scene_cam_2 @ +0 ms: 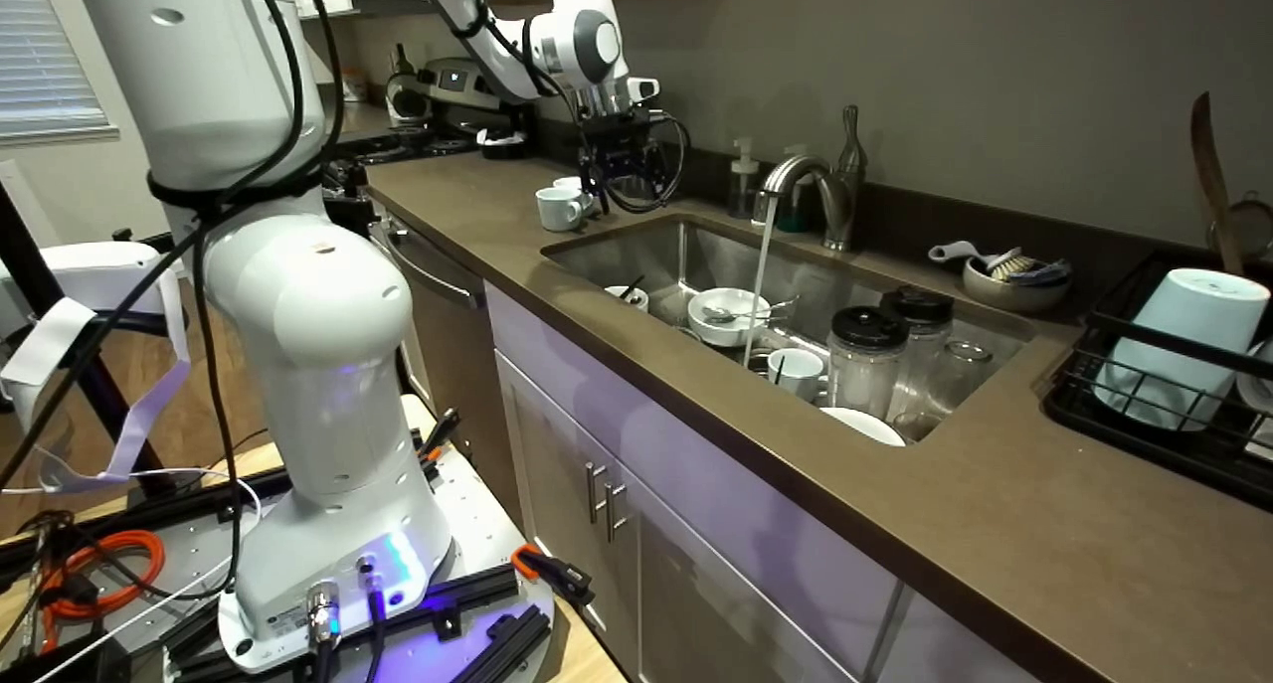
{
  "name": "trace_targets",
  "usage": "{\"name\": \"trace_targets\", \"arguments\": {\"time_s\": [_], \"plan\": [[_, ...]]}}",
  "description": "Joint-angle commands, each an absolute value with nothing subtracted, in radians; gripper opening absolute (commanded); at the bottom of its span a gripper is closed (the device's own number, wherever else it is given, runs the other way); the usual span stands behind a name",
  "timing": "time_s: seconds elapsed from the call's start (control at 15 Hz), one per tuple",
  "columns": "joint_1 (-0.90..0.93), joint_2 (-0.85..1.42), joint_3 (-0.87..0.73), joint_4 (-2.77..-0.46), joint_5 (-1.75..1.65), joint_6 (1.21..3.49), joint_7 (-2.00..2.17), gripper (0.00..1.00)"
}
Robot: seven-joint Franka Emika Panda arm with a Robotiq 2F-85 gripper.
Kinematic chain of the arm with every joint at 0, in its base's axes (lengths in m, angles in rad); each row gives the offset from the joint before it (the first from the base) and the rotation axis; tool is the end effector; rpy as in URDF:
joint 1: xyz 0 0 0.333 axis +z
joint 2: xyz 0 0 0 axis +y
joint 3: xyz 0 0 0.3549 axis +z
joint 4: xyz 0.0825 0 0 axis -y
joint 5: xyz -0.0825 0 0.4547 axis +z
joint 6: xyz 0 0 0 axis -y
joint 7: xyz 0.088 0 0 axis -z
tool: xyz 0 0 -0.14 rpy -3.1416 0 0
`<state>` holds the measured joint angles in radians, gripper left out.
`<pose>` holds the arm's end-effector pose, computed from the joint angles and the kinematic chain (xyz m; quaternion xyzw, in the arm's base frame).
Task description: Pick up the white mug then pour some water into it and put it to the right side of the sink.
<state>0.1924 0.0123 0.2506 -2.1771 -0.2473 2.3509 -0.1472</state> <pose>0.5598 0.2553 0.3675 0.9234 0.3635 0.0932 0.0800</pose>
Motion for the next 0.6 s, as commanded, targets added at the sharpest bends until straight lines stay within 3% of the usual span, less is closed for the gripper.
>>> {"name": "trace_targets", "arguments": {"time_s": [0.0,0.53], "plan": [[0.214,0.015,0.250,-2.164,-0.222,2.303,-0.294,1.00],[0.239,0.047,0.263,-2.099,-0.043,2.259,-0.777,1.00]]}}
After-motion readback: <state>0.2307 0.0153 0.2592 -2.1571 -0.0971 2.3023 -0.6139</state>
